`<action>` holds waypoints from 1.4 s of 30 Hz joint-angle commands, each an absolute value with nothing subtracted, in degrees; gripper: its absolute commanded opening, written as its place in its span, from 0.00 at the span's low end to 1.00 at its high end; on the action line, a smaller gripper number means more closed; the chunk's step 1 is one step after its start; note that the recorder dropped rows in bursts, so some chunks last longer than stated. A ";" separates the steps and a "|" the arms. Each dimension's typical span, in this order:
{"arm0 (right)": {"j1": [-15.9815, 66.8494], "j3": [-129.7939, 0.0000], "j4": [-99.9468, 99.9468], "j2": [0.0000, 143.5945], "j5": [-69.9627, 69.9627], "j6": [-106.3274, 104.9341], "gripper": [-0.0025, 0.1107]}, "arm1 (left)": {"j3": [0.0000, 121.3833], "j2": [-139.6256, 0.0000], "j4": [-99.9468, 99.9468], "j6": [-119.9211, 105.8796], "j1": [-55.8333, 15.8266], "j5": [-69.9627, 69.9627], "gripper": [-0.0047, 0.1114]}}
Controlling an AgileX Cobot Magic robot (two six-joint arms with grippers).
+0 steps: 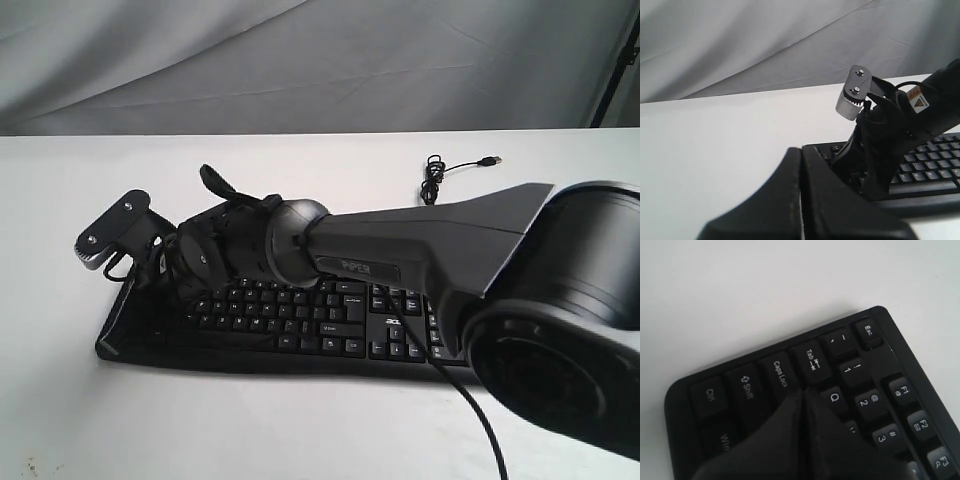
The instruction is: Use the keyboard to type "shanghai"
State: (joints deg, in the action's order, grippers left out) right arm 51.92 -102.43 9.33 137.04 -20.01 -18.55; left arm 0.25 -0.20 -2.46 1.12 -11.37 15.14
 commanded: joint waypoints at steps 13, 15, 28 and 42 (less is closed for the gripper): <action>49.06 -83.53 5.96 121.80 -17.60 -16.89 0.02 | 0.00 0.00 -2.51 1.28 -11.60 14.87 0.04; 48.54 -78.09 6.10 119.25 -13.47 -16.47 0.02 | 0.00 0.00 -2.51 1.28 -11.60 14.87 0.04; 47.46 -68.80 8.53 118.40 -5.34 -16.25 0.02 | 0.00 0.00 -2.51 1.28 -11.60 14.87 0.04; 48.55 -68.80 8.53 118.42 -4.55 -16.25 0.02 | 0.00 0.00 -2.51 1.28 -11.60 14.87 0.04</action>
State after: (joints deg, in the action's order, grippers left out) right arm 48.52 -69.08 8.28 118.49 -5.54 -16.52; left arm 0.25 -0.20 -2.46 1.12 -11.37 15.14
